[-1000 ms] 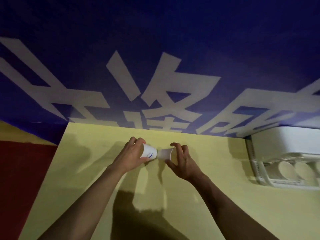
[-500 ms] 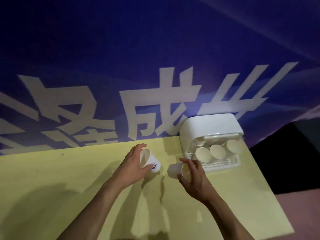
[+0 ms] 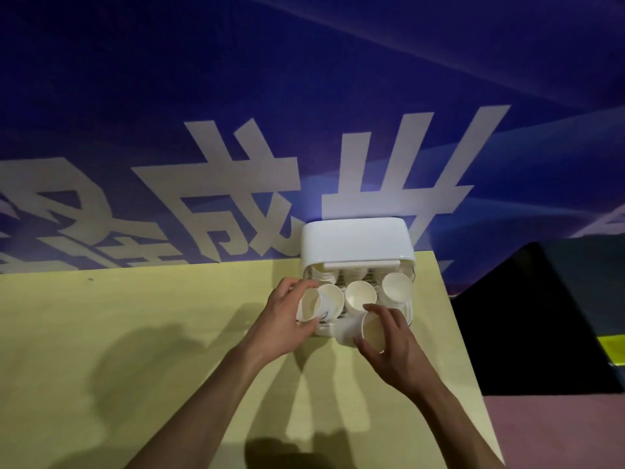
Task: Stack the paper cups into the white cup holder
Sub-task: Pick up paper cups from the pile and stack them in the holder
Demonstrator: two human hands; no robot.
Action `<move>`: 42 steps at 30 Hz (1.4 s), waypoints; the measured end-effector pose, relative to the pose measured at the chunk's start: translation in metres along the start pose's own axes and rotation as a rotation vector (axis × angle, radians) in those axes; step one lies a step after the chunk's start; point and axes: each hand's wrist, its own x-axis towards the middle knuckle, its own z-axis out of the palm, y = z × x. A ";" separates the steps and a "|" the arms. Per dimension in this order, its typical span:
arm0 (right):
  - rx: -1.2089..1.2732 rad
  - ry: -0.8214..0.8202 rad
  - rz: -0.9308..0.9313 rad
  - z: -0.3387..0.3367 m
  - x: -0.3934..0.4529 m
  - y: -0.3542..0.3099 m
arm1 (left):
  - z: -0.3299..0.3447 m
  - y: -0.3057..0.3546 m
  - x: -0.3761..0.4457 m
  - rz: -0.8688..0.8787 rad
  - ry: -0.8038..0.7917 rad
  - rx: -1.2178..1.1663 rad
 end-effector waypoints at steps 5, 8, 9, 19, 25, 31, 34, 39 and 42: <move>0.038 -0.004 0.003 -0.010 0.002 0.014 | 0.019 0.011 0.020 0.002 -0.008 0.112; 0.033 -0.001 0.023 -0.017 0.003 0.026 | 0.032 0.014 0.030 -0.023 0.010 0.178; 0.029 0.011 0.032 -0.021 0.004 0.029 | 0.036 0.015 0.032 -0.033 0.015 0.204; 0.058 0.046 0.045 -0.037 0.024 0.050 | 0.080 0.003 0.058 -0.170 -0.043 0.344; 0.114 0.063 0.022 -0.027 0.035 0.046 | 0.096 -0.006 0.070 -0.211 -0.110 0.345; 0.107 0.016 -0.053 -0.012 0.057 0.034 | 0.097 -0.013 0.078 -0.228 -0.139 0.278; 0.062 -0.016 -0.084 -0.003 0.071 0.026 | 0.092 -0.016 0.071 -0.237 -0.103 0.251; -0.058 -0.077 -0.164 0.012 0.083 0.017 | 0.077 -0.025 0.040 -0.252 0.001 0.179; -0.149 -0.122 -0.150 0.026 0.085 0.014 | 0.070 -0.030 0.023 -0.272 0.010 0.162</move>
